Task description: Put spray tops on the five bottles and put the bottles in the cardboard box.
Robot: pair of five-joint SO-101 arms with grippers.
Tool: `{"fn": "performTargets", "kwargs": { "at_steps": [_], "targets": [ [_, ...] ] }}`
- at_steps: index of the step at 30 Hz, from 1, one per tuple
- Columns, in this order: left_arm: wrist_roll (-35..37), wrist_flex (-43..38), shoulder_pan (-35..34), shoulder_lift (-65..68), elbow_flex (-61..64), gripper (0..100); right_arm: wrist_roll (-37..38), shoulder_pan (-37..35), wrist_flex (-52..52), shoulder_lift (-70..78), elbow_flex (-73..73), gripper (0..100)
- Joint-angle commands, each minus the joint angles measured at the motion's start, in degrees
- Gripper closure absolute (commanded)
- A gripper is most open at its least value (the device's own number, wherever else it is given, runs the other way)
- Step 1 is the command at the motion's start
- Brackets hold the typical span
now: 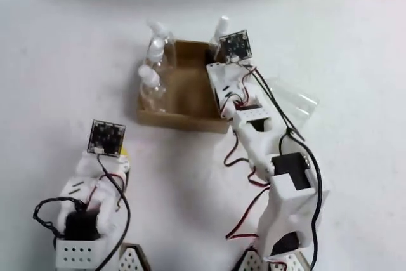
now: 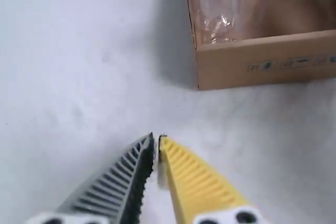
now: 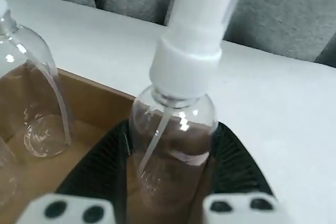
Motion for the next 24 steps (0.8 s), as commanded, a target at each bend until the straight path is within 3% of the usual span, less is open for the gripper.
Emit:
{"fn": "performTargets", "kwargs": {
  "at_steps": [1, 7, 24],
  "targets": [
    [-0.44, -0.35, -0.48, -0.4, -0.18, 97, -1.67, 0.57, -0.92, -0.31, -2.9, 98.4],
    [-0.44, -0.35, -0.48, -0.4, -0.18, 97, -6.42, 0.22, -0.92, -0.31, -2.81, 98.4],
    [-0.44, -0.35, -0.48, -0.4, -0.18, 97, -0.26, -0.22, -0.48, -0.48, -2.9, 98.4]
  ]
}}
